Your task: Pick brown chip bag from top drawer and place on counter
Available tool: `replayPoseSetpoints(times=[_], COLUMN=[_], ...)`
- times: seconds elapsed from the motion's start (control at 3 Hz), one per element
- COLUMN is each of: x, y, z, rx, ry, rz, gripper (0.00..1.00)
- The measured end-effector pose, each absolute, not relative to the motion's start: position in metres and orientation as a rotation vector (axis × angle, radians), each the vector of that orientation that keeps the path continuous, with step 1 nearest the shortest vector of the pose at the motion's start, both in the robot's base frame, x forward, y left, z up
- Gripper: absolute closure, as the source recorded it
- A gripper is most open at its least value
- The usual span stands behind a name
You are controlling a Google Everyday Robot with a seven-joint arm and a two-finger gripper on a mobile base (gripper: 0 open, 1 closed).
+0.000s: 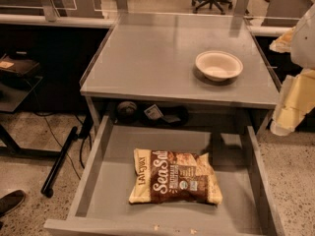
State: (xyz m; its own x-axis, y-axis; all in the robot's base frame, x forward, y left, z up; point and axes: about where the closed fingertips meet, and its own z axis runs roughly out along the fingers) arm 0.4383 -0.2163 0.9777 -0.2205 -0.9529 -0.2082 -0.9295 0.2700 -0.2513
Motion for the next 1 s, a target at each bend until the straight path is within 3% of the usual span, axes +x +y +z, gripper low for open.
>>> replayPoseSetpoints(times=[1.0], x=[0.447], y=[-0.204], z=[0.918], rx=[-1.704], ry=[2.309], rz=[-0.172], gripper=[0.00])
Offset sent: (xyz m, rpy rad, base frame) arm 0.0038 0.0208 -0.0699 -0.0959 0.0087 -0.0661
